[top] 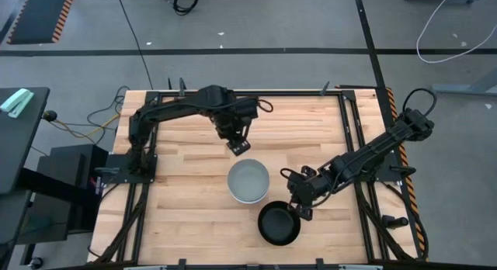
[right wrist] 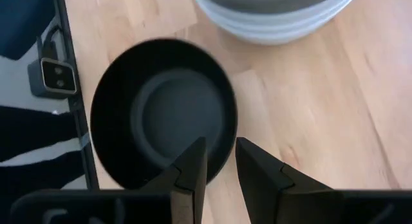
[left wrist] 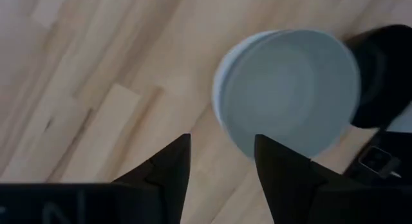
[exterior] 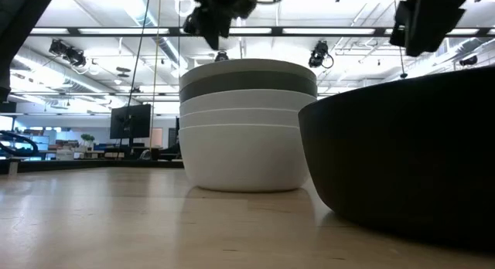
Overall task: Nest bowls inside each other
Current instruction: Stack the black bowl on the gray bowl
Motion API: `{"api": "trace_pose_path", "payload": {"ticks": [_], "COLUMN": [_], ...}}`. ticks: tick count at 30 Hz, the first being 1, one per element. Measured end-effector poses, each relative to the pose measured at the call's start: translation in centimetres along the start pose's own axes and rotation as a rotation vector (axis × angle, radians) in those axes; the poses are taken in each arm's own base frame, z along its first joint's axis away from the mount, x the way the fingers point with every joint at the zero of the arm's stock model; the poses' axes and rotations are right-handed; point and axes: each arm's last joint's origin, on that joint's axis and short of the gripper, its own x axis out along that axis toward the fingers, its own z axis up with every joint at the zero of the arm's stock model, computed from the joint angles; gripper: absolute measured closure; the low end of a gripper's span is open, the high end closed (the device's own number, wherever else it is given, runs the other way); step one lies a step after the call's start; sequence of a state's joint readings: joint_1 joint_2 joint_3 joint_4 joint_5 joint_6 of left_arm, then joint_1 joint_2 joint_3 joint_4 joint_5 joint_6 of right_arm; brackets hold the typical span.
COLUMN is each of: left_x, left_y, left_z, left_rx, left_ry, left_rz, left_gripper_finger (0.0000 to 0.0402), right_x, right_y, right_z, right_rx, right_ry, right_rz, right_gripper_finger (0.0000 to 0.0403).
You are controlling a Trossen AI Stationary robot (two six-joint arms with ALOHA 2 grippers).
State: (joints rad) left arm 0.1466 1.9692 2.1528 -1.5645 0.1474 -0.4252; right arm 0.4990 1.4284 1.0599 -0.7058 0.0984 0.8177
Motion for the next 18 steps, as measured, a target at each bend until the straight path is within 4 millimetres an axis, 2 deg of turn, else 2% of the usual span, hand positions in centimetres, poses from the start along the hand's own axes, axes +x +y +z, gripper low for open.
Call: {"api": "trace_pose_path", "payload": {"ticks": [4,12,18], "left_x": [-1.3,-0.8,-0.4], "left_y": [-1.8,-6.4,-9.4], "left_z": [-1.8,-5.0,-7.4], "left_rx": [0.057,0.142,0.145], "left_ry": [-0.021,-0.06,-0.077], "left_rz": [-0.012,0.067,0.091], "left_gripper_finger": [0.0229,0.0224,0.0229], "right_x": [-0.1,-0.4,-0.4], "right_y": [0.6,1.5,1.7], "right_z": [-0.9,-2.8,-3.1], "right_rx": [0.012,0.036,0.067], "right_ry": [0.028,0.122,0.146], "right_rz": [0.0,0.019,0.036], "right_gripper_finger": [0.0312,0.0312,0.0312]}}
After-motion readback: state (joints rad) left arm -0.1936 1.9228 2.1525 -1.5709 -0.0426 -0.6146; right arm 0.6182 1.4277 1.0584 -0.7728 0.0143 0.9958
